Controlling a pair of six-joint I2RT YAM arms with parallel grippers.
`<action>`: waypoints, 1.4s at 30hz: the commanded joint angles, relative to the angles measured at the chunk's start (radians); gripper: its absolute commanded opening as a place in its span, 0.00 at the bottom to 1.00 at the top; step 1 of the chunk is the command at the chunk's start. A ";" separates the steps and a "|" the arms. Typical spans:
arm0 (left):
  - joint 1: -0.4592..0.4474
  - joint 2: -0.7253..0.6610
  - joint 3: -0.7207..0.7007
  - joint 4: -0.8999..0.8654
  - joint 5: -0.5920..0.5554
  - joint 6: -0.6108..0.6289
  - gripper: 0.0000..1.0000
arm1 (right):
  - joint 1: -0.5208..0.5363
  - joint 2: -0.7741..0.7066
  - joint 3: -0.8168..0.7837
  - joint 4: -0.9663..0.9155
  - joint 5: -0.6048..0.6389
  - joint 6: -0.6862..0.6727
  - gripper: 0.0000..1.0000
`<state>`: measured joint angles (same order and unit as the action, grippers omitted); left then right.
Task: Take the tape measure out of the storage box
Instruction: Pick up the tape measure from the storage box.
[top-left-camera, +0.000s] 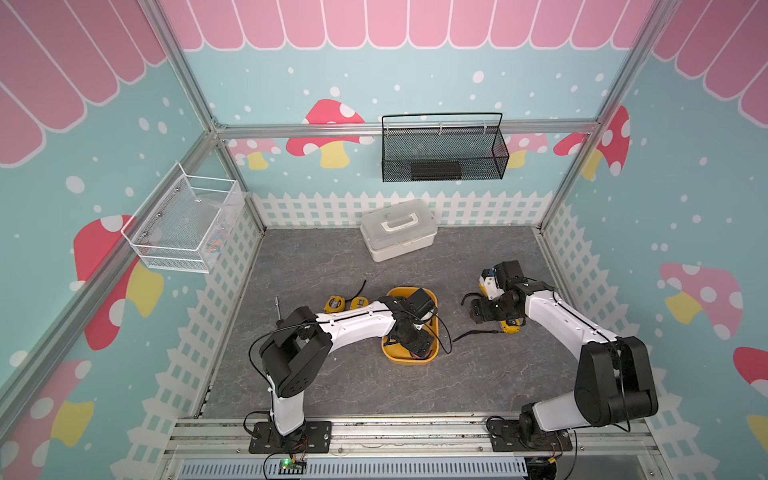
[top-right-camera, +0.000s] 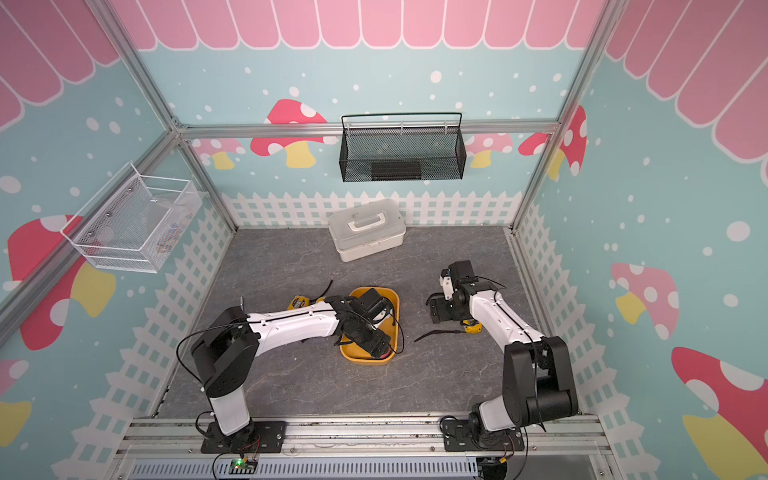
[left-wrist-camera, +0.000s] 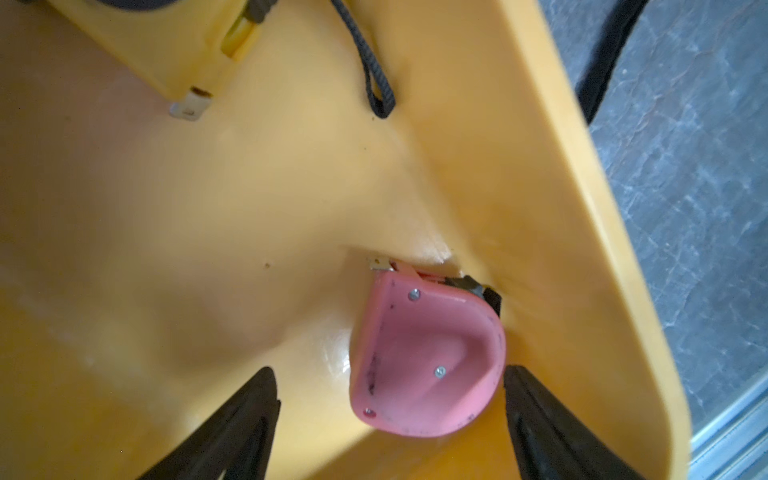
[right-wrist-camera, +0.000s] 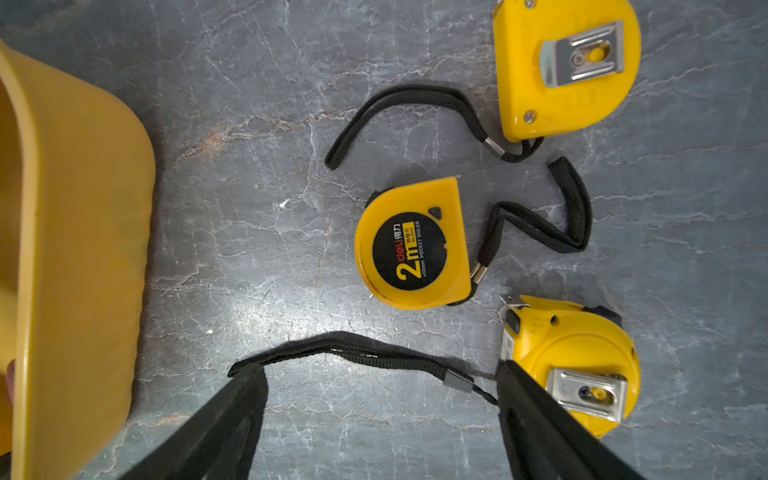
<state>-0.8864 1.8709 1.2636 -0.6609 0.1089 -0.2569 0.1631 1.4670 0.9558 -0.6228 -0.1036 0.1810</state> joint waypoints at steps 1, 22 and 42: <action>-0.010 0.034 0.019 -0.013 -0.012 0.001 0.86 | 0.000 0.009 -0.014 0.001 -0.003 0.003 0.87; 0.016 0.087 0.054 -0.033 -0.180 0.016 0.86 | -0.002 -0.008 -0.028 -0.005 0.017 -0.006 0.88; -0.034 -0.001 0.019 -0.105 -0.089 -0.030 0.85 | -0.001 0.016 -0.025 0.000 0.002 -0.008 0.89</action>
<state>-0.9123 1.8847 1.2972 -0.7326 -0.0036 -0.2619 0.1631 1.4689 0.9417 -0.6231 -0.0959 0.1799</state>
